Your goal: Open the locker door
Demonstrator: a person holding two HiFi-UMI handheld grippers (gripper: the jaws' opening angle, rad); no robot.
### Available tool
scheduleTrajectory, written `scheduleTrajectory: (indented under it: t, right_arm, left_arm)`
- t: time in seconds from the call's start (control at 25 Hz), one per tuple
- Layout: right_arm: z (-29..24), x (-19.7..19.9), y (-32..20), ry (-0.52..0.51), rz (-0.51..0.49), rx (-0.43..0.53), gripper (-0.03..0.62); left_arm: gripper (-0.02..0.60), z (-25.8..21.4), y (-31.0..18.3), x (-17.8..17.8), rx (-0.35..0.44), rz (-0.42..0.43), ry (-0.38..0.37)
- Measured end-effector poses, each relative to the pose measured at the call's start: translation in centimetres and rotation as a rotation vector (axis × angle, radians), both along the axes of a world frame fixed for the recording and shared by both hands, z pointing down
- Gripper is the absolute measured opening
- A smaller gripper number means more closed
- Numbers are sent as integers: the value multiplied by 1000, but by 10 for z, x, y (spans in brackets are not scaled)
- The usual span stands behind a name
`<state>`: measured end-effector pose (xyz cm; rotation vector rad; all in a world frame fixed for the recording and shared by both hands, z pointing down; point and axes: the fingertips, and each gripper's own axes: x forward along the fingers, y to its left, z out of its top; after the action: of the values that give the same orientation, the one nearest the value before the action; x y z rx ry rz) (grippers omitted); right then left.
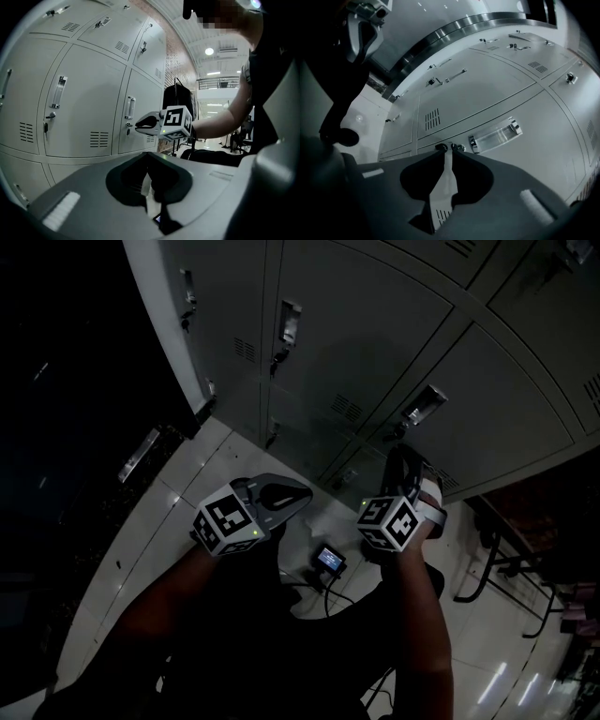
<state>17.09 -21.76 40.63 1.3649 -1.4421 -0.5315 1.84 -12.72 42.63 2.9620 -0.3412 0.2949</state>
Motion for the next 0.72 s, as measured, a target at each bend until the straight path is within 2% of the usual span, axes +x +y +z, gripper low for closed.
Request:
scheduleTrajectory:
  t: [0.12, 0.24, 0.4, 0.48, 0.72]
  right_arm:
    - [3, 1, -11, 100, -4, -10, 85]
    - [8, 6, -21, 241, -1, -22, 118]
    - [11, 12, -33, 388, 2, -3, 101]
    - [9, 11, -34, 418, 6, 10, 38]
    - [10, -6, 5, 371, -43, 16, 35]
  left_arm:
    - [12, 0, 0, 0, 0, 1, -1]
    - [12, 0, 0, 0, -1, 0, 1]
    - [12, 0, 0, 0, -2, 1, 1]
    - [12, 0, 0, 0, -1, 1, 1]
    - [12, 1, 0, -1, -2, 0, -3]
